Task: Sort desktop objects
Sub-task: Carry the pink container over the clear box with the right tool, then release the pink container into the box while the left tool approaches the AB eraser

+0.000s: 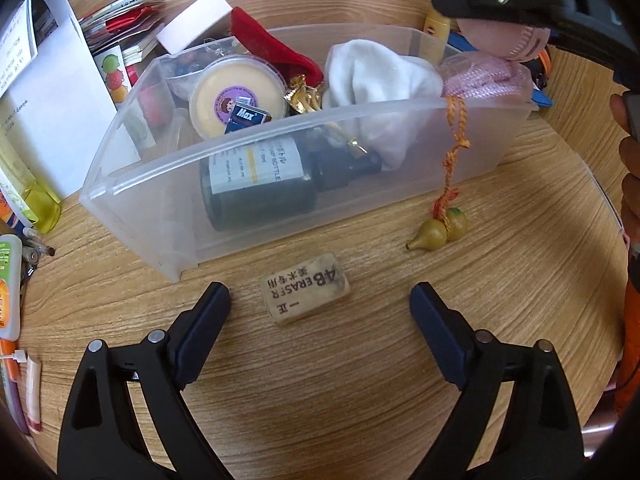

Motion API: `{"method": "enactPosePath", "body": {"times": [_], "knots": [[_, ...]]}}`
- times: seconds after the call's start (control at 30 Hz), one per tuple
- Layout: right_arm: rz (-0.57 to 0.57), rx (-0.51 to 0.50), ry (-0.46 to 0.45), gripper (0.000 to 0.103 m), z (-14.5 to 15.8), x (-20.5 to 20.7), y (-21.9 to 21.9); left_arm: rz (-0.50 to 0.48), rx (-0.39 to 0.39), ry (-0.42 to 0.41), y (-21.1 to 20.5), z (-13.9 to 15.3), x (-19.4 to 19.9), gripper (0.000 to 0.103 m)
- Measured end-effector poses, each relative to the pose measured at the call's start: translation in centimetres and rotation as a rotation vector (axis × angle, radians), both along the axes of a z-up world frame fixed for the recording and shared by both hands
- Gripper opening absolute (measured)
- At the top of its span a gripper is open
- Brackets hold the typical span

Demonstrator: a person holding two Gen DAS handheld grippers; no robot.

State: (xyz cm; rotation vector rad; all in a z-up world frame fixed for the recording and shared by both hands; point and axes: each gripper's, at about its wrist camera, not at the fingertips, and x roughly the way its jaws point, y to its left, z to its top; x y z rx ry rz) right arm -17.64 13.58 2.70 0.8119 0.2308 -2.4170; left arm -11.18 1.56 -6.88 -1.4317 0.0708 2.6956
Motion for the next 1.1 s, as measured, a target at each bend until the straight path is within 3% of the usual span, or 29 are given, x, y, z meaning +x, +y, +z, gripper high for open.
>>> {"method": "enactPosePath", "body": {"times": [0.3, 0.47, 0.73, 1.0, 1.1], "knots": [[-0.017, 0.097, -0.074, 0.059, -2.8, -2.8, -1.7, -0.004, -0.013, 0.030, 0.2, 0.3, 0.2, 0.081], [-0.035, 0.132, -0.055, 0.060, -2.8, -1.8, -1.6, -0.019, -0.026, 0.042, 0.5, 0.4, 0.4, 0.078], [-0.003, 0.051, 0.029, 0.081, 0.2, 3.8, 0.9, -0.036, 0.000, 0.031, 0.2, 0.5, 0.3, 0.074], [0.055, 0.126, -0.030, 0.081, -2.7, 7.6, 0.6, -0.036, 0.011, 0.042, -0.2, 0.7, 0.4, 0.059], [0.060, 0.144, -0.125, 0.081, -4.8, 6.9, 0.2, -0.027, 0.010, 0.044, -0.4, 0.7, 0.4, 0.055]]}}
